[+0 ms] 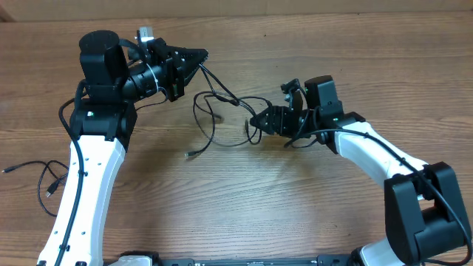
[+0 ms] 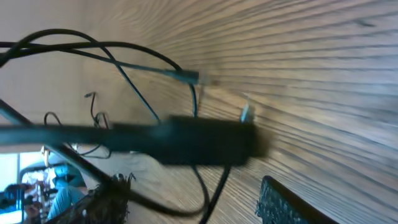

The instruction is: Untangle cables

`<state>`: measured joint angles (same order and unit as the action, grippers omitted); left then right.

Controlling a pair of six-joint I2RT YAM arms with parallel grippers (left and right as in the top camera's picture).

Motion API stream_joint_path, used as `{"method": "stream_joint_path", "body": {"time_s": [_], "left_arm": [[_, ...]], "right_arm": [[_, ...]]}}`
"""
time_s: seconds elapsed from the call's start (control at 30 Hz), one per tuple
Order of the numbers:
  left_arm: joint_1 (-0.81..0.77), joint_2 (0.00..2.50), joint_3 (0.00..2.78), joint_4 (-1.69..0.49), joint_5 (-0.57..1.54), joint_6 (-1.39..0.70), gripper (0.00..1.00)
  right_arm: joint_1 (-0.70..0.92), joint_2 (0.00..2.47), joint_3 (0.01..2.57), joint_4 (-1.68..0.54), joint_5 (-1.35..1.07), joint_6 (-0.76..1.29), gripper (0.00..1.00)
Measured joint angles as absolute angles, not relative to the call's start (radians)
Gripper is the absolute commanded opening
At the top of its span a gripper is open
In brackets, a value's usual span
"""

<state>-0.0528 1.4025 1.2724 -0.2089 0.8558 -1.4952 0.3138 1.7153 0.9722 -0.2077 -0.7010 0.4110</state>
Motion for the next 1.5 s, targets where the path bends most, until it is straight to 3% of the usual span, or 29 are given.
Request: {"method": "stream_joint_path", "body": {"time_s": [0.17,0.23,0.37,0.4,0.5,0.7,0.9,1.07,1.23,1.5], "left_arm": [[-0.053,1.402,1.272,-0.209,0.855,-1.517,0.04],[-0.053,1.402,1.272,-0.209,0.858,-1.520,0.04],[-0.053,1.402,1.272,-0.207,0.894,-1.539,0.04],[-0.053,1.402,1.272,-0.205,0.902,-1.544,0.04],[-0.053,1.402,1.272,-0.186,0.920,-1.554,0.04],[-0.053,1.402,1.272,-0.150,0.936,-1.553,0.04],[-0.049,1.402,1.272,0.027,0.940,-1.418,0.04],[0.007,1.402,1.271,0.209,0.950,-1.327,0.04],[0.134,1.402,1.272,0.213,0.949,-1.264,0.04],[0.237,1.402,1.272,0.202,0.947,-1.186,0.04]], "right_arm": [[0.367,1.715,0.972,-0.192,-0.700,0.405,0.64],[0.387,1.715,0.972,-0.159,-0.687,0.403,0.57],[0.418,1.715,0.972,-0.074,-0.660,0.398,0.32],[0.422,1.715,0.972,-0.058,-0.656,0.399,0.30],[0.426,1.715,0.972,-0.031,-0.648,0.400,0.04],[0.426,1.715,0.972,-0.096,-0.608,0.395,0.04],[0.389,1.715,0.972,-0.322,-0.332,0.462,0.04],[0.213,1.715,0.972,-0.450,-0.141,0.548,0.04],[-0.027,1.716,0.972,-0.516,-0.055,0.588,0.04],[-0.265,1.716,0.972,-0.581,-0.030,0.598,0.04]]}}
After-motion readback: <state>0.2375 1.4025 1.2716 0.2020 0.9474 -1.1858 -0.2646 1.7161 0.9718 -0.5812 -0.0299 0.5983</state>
